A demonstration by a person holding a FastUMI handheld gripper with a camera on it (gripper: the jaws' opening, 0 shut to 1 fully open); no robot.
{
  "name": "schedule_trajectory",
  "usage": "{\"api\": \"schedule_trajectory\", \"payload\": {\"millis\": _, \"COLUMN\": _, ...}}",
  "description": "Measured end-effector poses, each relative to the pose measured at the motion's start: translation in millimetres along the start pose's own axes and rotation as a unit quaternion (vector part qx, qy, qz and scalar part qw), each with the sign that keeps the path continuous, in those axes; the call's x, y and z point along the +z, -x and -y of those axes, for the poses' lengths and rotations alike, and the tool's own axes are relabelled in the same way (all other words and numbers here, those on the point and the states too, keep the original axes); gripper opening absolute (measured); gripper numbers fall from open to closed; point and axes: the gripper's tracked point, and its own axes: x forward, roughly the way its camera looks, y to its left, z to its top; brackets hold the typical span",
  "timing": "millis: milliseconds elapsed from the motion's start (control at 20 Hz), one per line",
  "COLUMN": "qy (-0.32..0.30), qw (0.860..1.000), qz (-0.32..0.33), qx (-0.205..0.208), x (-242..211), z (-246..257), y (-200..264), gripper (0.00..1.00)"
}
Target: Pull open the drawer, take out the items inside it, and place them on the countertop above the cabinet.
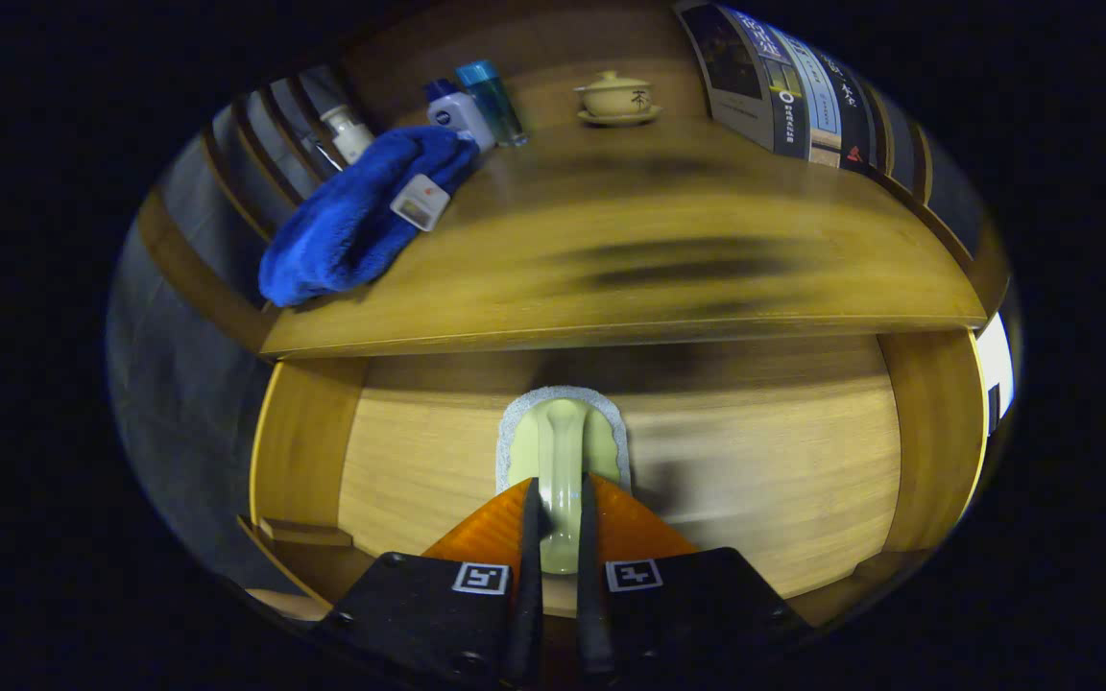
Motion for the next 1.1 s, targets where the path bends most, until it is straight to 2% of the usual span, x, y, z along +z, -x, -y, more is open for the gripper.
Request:
{"api": "schedule_trajectory", "payload": {"millis": 150, "qy": 0.033, "qw": 0.998, "qz": 0.051, "qx": 0.03, "x": 1.0, "z": -14.5, "y": 35.7, "gripper": 0.23}}
{"api": "schedule_trajectory", "payload": {"millis": 300, "qy": 0.073, "qw": 0.989, "qz": 0.115, "qx": 0.053, "x": 8.9, "z": -30.8, "y": 77.0, "gripper": 0.23}}
{"api": "schedule_trajectory", "payload": {"millis": 500, "qy": 0.091, "qw": 0.964, "qz": 0.246, "qx": 0.041, "x": 73.4, "z": -33.7, "y": 144.7, "gripper": 0.23}}
{"api": "schedule_trajectory", "payload": {"millis": 600, "qy": 0.072, "qw": 0.957, "qz": 0.278, "qx": 0.054, "x": 107.3, "z": -41.4, "y": 167.1, "gripper": 0.23}}
{"api": "schedule_trajectory", "payload": {"millis": 800, "qy": 0.043, "qw": 0.949, "qz": 0.311, "qx": 0.038, "x": 177.9, "z": -34.0, "y": 164.7, "gripper": 0.23}}
{"api": "schedule_trajectory", "payload": {"millis": 1000, "qy": 0.013, "qw": 0.957, "qz": 0.29, "qx": 0.023, "x": 211.7, "z": -26.4, "y": 119.4, "gripper": 0.23}}
{"api": "schedule_trajectory", "payload": {"millis": 1100, "qy": 0.005, "qw": 0.964, "qz": 0.266, "qx": -0.009, "x": 217.1, "z": -10.4, "y": 90.2, "gripper": 0.23}}
